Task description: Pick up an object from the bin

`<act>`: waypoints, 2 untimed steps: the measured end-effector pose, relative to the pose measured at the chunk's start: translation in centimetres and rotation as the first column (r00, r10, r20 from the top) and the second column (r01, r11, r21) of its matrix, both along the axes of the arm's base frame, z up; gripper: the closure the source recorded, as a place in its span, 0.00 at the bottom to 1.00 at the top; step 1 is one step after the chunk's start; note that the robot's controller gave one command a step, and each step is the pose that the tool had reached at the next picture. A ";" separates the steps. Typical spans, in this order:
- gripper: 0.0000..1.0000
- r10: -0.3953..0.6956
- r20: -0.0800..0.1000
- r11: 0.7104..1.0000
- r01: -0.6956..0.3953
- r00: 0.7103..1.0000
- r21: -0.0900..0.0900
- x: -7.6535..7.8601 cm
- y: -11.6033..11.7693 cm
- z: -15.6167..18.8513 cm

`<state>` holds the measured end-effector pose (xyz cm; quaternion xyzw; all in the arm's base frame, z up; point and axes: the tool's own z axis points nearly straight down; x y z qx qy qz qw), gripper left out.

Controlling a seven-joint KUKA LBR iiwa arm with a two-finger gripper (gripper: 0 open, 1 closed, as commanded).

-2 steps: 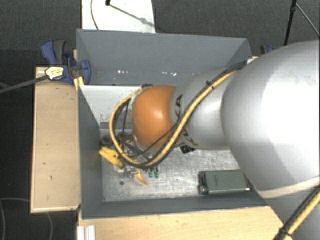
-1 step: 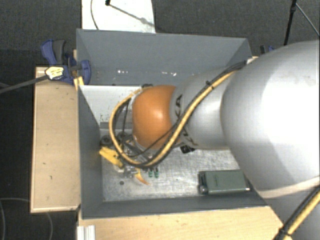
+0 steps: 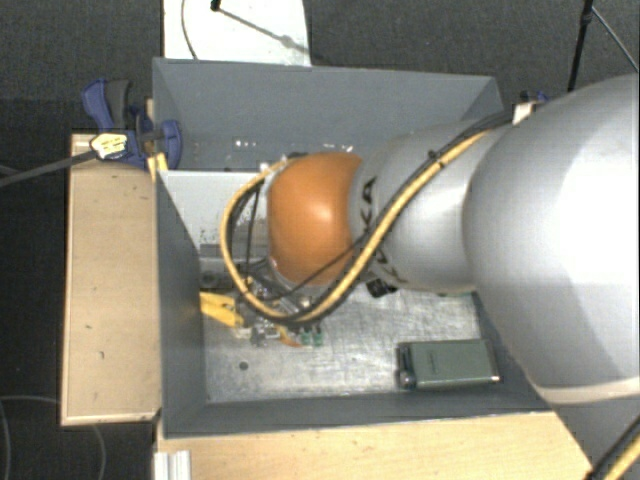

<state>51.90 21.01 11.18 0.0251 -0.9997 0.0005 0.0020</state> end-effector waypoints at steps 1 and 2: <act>1.00 -0.006 0.002 1.000 0.006 1.000 0.001 0.1 0.2 1.2; 1.00 0.380 0.012 0.925 -0.380 0.925 0.002 2.9 -3.3 -3.9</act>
Offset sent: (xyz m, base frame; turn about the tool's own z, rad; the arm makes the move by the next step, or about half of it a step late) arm 0.0266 -0.0335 -0.0418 -0.3924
